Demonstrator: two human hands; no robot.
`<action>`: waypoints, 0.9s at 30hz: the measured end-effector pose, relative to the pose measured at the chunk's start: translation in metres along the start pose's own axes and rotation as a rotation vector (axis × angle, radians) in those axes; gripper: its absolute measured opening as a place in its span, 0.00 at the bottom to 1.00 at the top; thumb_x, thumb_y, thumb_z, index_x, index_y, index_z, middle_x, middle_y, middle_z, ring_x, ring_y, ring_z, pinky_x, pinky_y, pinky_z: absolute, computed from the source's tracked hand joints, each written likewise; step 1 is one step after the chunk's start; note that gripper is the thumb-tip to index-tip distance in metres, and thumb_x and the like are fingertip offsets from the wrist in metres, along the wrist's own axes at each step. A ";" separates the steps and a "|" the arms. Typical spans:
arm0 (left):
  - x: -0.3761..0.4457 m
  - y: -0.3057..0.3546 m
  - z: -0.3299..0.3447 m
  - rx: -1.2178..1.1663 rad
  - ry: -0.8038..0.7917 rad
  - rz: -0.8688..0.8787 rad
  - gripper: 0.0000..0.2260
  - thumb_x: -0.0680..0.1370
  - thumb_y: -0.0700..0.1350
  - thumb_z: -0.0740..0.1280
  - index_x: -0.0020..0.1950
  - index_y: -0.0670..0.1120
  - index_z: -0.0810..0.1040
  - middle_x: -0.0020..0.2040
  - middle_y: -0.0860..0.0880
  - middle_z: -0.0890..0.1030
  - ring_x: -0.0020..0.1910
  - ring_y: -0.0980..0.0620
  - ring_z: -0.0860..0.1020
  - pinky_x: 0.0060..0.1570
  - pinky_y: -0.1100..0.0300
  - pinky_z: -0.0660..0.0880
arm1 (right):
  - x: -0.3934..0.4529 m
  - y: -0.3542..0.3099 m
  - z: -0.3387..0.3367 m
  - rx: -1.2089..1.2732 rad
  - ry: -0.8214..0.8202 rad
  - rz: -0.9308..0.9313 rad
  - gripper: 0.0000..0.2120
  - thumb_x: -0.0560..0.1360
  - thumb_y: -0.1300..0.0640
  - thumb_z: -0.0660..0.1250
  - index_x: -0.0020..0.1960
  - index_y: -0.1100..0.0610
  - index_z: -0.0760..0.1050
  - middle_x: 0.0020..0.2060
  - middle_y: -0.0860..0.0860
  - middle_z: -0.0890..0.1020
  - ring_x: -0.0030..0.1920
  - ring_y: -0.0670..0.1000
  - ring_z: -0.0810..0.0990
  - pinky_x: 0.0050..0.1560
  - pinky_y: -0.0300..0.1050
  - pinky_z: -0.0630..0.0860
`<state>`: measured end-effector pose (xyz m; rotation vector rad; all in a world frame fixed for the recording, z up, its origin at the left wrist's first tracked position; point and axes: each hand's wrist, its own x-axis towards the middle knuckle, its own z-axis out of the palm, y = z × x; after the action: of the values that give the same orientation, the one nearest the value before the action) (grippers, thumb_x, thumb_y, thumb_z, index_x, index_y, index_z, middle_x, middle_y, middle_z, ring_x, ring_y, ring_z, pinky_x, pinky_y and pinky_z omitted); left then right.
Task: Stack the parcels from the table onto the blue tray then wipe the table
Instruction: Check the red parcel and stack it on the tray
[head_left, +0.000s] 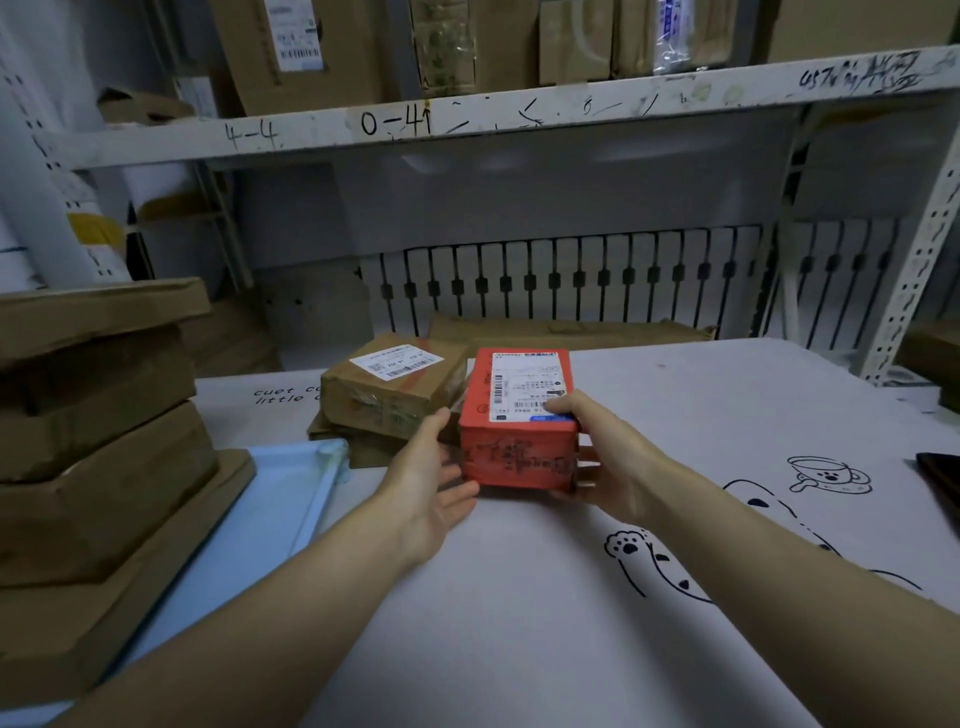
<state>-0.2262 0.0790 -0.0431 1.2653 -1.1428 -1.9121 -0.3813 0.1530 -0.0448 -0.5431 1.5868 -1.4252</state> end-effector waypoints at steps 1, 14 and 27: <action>-0.003 -0.004 0.001 0.029 -0.014 -0.010 0.29 0.77 0.63 0.63 0.68 0.43 0.73 0.63 0.41 0.77 0.59 0.41 0.77 0.62 0.49 0.73 | -0.005 0.004 -0.007 0.007 -0.013 0.006 0.15 0.73 0.47 0.68 0.52 0.56 0.79 0.45 0.58 0.81 0.45 0.58 0.81 0.44 0.50 0.79; -0.064 -0.042 0.001 0.139 -0.254 0.020 0.28 0.70 0.67 0.67 0.60 0.49 0.81 0.53 0.47 0.86 0.55 0.49 0.83 0.65 0.50 0.74 | -0.063 0.050 -0.057 0.203 -0.270 0.039 0.32 0.59 0.52 0.67 0.62 0.61 0.79 0.57 0.61 0.81 0.39 0.55 0.78 0.48 0.54 0.79; -0.079 -0.055 -0.030 0.539 -0.439 0.351 0.43 0.56 0.44 0.82 0.68 0.52 0.69 0.62 0.52 0.80 0.60 0.57 0.79 0.58 0.61 0.77 | -0.093 0.068 -0.070 -0.162 -0.352 -0.368 0.34 0.58 0.67 0.62 0.65 0.56 0.72 0.58 0.58 0.83 0.62 0.60 0.79 0.62 0.59 0.76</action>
<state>-0.1680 0.1587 -0.0634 0.8147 -2.0604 -1.7083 -0.3777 0.2825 -0.0836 -1.1639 1.3680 -1.3732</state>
